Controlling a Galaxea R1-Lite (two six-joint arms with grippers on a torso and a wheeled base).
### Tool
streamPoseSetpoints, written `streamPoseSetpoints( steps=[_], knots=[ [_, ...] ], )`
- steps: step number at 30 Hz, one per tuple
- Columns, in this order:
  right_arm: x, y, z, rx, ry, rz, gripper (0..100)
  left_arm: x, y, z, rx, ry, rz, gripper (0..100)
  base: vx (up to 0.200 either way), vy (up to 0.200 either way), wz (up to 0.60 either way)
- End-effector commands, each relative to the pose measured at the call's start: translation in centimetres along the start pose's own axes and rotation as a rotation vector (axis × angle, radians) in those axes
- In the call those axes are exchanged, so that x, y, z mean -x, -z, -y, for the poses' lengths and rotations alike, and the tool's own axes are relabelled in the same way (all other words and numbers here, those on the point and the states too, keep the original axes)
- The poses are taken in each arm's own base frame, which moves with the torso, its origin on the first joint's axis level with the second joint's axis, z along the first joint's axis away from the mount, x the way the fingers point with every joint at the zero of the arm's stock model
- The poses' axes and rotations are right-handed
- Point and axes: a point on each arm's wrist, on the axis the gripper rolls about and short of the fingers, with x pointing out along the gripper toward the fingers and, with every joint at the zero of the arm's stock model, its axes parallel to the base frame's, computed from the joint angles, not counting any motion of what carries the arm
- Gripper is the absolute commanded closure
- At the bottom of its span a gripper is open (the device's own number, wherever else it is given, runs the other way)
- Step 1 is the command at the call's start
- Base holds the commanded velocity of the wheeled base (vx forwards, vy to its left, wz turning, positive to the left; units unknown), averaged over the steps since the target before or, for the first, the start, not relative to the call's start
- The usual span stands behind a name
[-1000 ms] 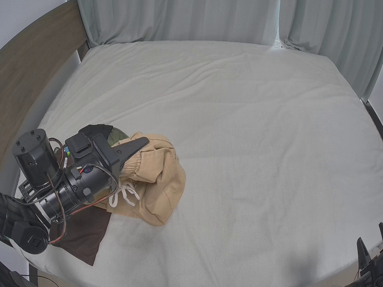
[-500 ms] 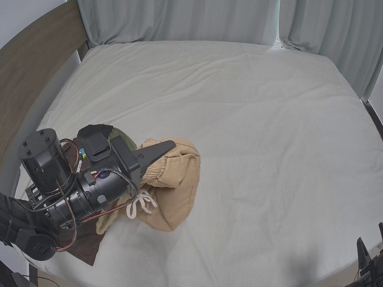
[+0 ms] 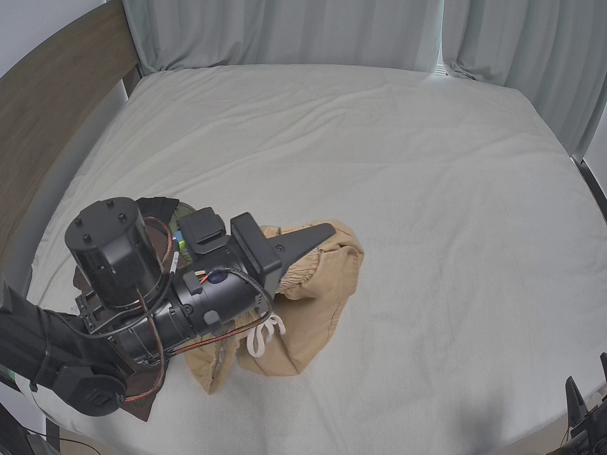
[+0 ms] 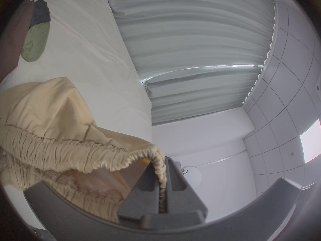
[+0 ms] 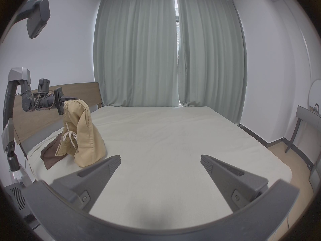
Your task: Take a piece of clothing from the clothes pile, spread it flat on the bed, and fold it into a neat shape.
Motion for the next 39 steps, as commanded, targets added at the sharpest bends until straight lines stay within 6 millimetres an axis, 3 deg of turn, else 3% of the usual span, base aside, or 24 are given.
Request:
streamPoseSetpoints(
  steps=[1,5,10,16,21,29,39],
  knots=[
    [0.0,0.5,0.0,0.0,-0.001,-0.006,0,-1.6,1.2,0.5,0.025,0.03,-0.053,100,0.0,0.0,0.0],
    [0.0,0.5,0.0,0.0,-0.001,-0.005,0,-3.3,2.9,-0.5,0.036,0.017,-0.1,100,0.0,0.0,0.0],
    [0.0,0.5,0.0,0.0,-0.001,-0.006,0,-4.9,3.5,-0.8,0.037,0.03,-0.12,100,0.0,0.0,0.0],
    [0.0,0.5,0.0,0.0,-0.001,-0.006,0,-6.2,4.5,-0.3,0.036,0.061,-0.148,100,0.0,0.0,0.0],
    [0.0,0.5,0.0,0.0,-0.001,-0.006,0,-6.9,5.3,1.3,0.046,0.118,-0.169,100,0.0,0.0,0.0],
    [-0.1,0.5,0.0,0.0,-0.001,-0.008,0,-8.2,5.6,5.4,0.084,0.261,-0.169,100,0.0,0.0,0.0],
    [-0.1,0.5,0.0,0.0,-0.001,-0.008,0,-9.7,6.2,8.6,0.084,0.381,-0.169,100,0.0,0.0,0.0]
  ],
)
